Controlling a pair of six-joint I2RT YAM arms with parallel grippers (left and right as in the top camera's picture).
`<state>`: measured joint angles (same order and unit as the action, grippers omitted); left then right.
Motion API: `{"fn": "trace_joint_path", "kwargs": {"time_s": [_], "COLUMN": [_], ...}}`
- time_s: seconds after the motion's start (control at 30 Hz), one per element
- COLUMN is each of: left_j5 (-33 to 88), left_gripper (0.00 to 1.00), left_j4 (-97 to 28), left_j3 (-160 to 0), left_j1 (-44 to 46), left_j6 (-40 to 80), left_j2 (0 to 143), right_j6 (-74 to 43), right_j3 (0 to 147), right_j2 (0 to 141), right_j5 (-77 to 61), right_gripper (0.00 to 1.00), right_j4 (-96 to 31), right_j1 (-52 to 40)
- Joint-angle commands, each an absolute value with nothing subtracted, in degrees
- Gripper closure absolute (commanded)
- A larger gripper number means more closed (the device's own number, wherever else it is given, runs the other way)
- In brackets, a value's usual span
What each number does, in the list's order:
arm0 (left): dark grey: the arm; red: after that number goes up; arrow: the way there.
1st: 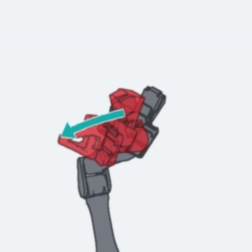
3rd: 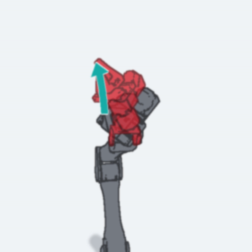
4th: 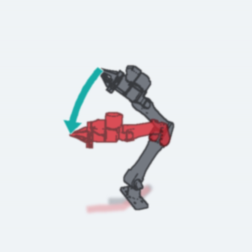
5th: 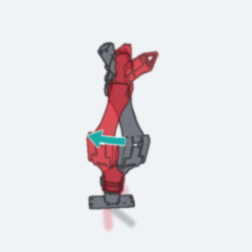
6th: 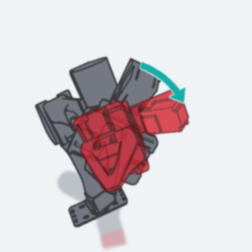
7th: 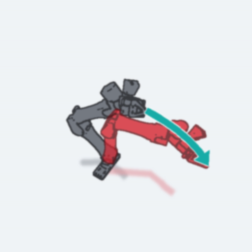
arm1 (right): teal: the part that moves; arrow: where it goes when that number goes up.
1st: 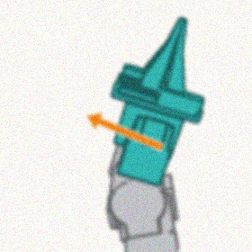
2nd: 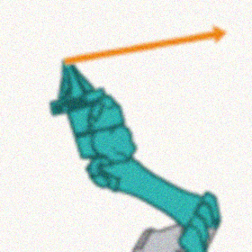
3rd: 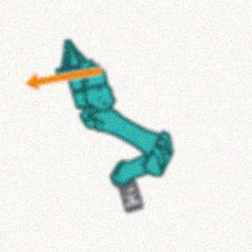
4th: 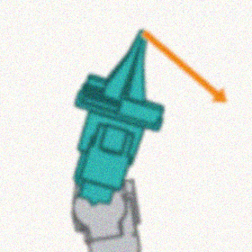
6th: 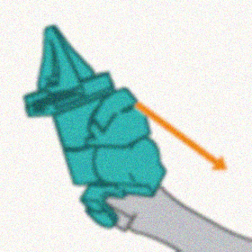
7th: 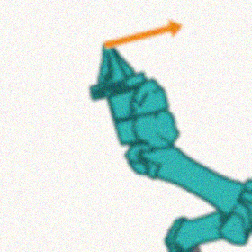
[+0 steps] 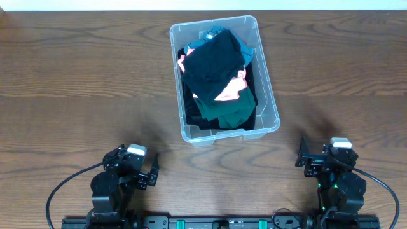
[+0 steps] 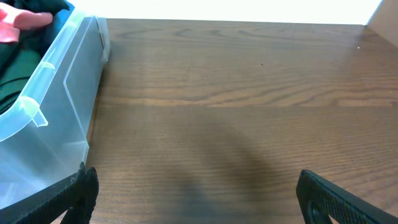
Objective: Pack container
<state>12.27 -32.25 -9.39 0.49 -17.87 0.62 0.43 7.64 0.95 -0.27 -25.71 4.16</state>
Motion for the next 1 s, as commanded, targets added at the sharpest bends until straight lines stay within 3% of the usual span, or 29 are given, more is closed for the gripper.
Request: {"fn": "trace_joint_path", "kwargs": {"time_s": [0.0,0.97], "left_j5": [12.82,12.82], "left_gripper": [0.02,0.02], "left_j4": [-32.01,-32.01], "left_j3": [-8.62,-8.62], "left_j1": [0.73,0.73], "left_j6": [-18.17,-18.17], "left_j2": [0.21,0.30], "right_j6": [-0.38,-0.38], "right_j3": [7.35,7.35], "right_j2": [0.45,0.45], "right_j5": [-0.47,-0.47], "right_gripper": [0.01,0.01], "right_j4": [-25.69,-25.71], "right_j1": [4.45,4.45]}}
